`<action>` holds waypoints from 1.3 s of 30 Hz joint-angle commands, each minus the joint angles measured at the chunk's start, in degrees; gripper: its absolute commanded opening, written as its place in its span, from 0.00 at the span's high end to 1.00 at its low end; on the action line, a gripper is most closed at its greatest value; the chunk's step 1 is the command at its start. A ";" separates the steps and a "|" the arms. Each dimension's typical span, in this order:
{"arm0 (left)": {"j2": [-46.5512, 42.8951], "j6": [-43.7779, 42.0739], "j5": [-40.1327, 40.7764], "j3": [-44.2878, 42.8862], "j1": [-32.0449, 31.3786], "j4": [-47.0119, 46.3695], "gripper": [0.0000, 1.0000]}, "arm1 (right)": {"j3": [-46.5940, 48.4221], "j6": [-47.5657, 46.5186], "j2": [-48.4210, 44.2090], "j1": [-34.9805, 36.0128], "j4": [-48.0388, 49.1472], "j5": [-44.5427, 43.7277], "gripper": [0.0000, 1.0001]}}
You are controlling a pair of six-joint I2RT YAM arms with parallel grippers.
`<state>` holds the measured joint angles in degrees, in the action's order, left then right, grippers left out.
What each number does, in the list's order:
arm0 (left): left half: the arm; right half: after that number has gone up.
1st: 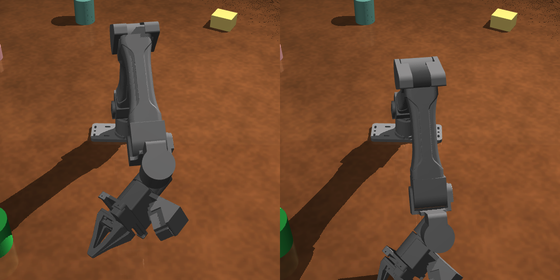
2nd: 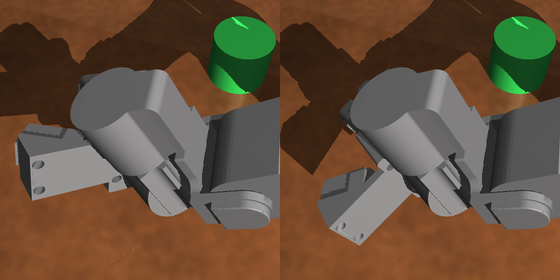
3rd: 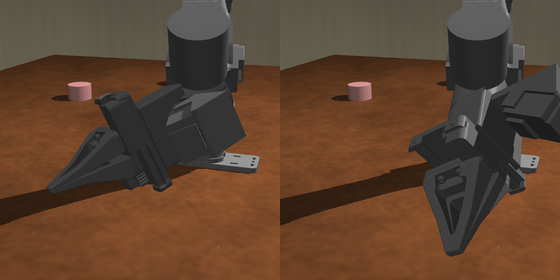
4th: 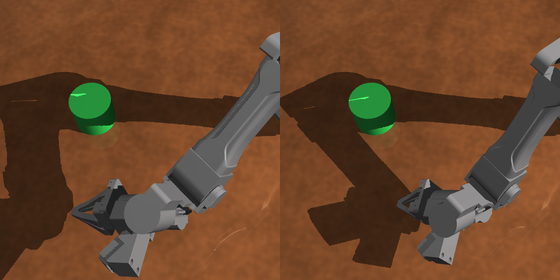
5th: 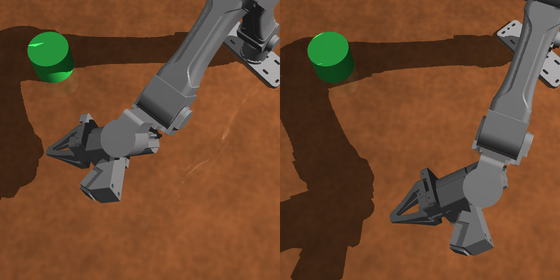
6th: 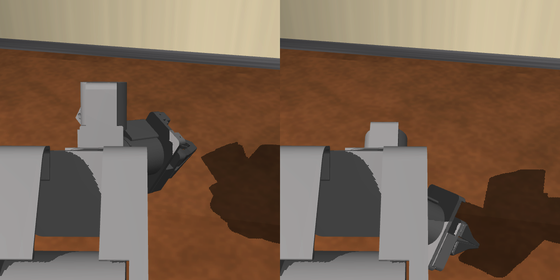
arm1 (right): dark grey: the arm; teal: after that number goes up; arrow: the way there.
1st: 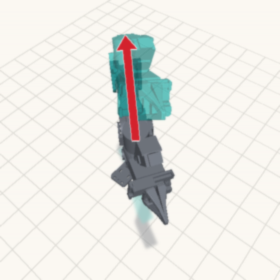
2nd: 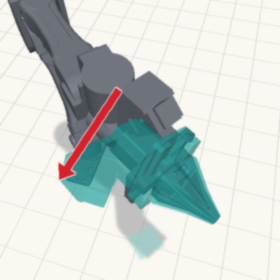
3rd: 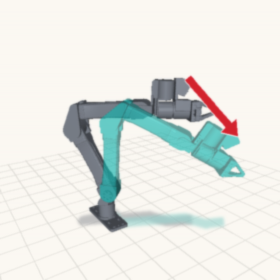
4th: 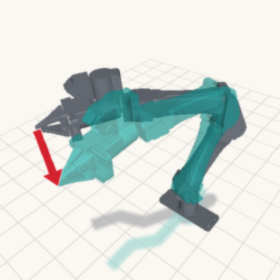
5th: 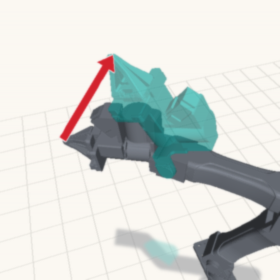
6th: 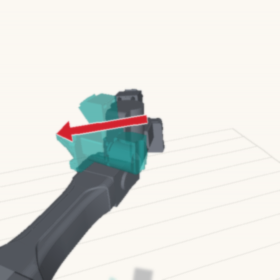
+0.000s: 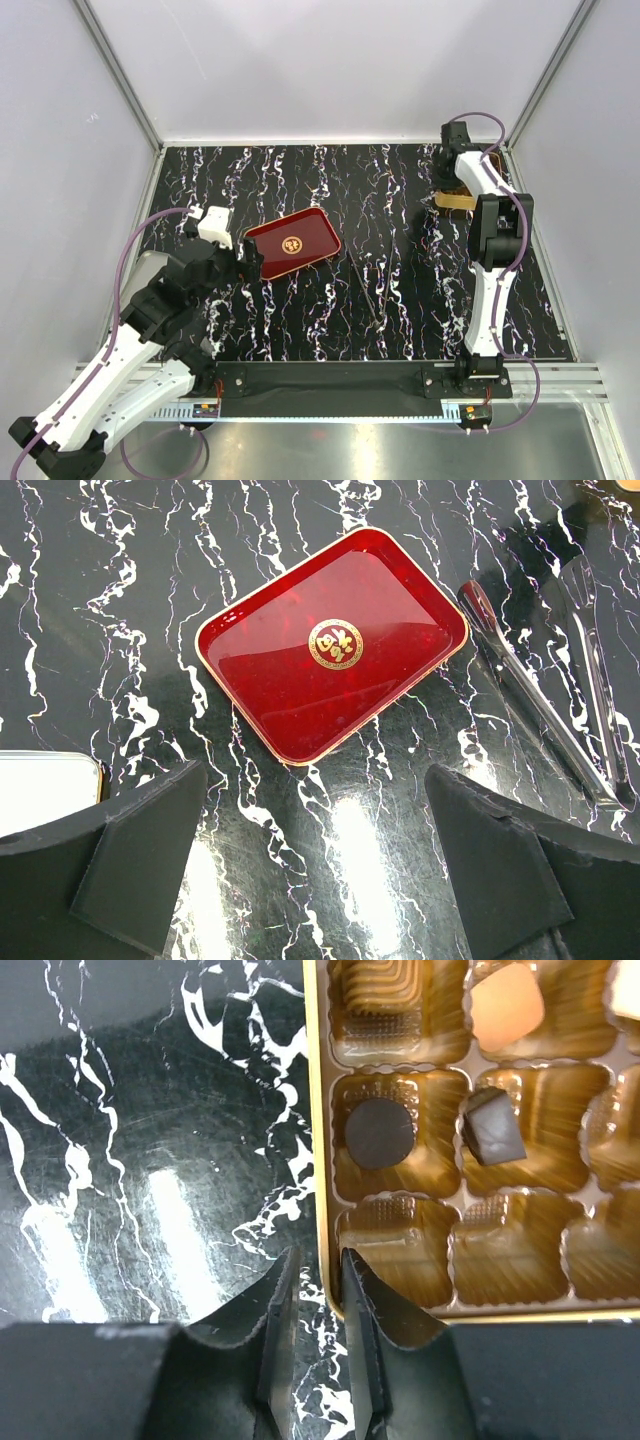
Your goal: Pack the chocolate
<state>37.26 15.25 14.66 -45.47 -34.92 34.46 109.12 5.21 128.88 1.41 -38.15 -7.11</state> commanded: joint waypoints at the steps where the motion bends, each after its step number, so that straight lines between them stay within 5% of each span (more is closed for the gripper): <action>1: 0.01 -0.39 0.37 -0.23 0.02 -2.11 0.01 | -2.06 0.41 -3.28 0.00 1.59 4.38 0.71; 21: -0.08 2.06 -0.68 0.03 0.02 -2.73 0.01 | -20.17 2.52 -17.17 14.93 6.51 1.23 0.76; 27: 7.82 7.86 1.42 -5.74 0.02 2.87 0.02 | -22.72 4.01 -19.98 17.05 7.47 2.54 0.75; 32: 14.06 12.52 6.35 -12.44 0.99 8.07 0.03 | -23.43 3.40 -24.11 17.31 6.87 0.88 0.66; 39: 22.05 17.10 5.03 -16.31 16.07 15.45 0.07 | -22.89 4.71 -34.47 17.22 3.00 1.57 0.48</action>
<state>56.16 29.28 17.89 -59.72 -24.56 45.04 85.14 8.67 101.80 18.74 -33.95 -5.19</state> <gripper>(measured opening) 0.942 0.513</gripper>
